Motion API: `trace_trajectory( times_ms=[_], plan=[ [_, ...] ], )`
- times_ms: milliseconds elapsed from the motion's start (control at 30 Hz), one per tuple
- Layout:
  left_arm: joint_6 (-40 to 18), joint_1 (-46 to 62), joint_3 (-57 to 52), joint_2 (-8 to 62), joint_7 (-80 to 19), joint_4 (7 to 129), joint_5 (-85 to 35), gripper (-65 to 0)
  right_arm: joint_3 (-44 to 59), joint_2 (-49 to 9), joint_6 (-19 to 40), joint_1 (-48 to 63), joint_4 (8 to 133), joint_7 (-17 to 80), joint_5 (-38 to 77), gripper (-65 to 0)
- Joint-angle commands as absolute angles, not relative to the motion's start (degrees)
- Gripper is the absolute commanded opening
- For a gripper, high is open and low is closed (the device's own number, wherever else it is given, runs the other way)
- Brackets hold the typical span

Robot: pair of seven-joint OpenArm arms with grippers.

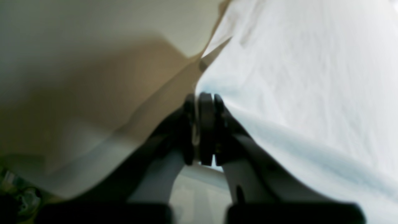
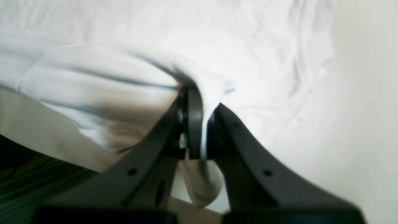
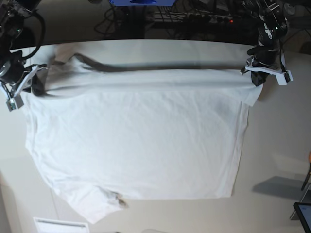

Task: Fold the T-shirt properly
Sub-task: 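Lift the shirt edge with both grippers and pull it across the shirt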

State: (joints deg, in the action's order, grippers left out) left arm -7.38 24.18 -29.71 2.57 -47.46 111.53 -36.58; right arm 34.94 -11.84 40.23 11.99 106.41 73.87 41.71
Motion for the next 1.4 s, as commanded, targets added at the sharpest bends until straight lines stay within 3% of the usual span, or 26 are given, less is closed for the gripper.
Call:
trace_trajectory(
  times_ms=[0, 200, 333, 1367],
  plan=[
    [-7.25, 23.43, -30.11, 3.21, -45.76, 112.57, -36.97, -65.0, 34.95, -13.05, 40.0, 10.51, 106.86, 72.75, 41.19, -64.7],
    [-7.16, 21.41, -32.22, 1.8, -45.76, 112.57, -36.97, -65.0, 34.95, -13.05, 40.0, 7.52, 104.13, 72.75, 35.21, -64.7],
    [-7.16, 19.12, -36.26, 0.04, -45.85, 111.16, -36.97, -65.0, 34.77, -14.02, 40.0, 6.81, 101.85, 72.66, 35.03, -64.7],
    [-7.16, -0.13, -36.09, -0.04, -45.49, 95.43, -36.88, -65.0, 28.53, -16.31, 40.0, 2.51, 86.9, 64.48, 34.77, -64.7]
  ],
)
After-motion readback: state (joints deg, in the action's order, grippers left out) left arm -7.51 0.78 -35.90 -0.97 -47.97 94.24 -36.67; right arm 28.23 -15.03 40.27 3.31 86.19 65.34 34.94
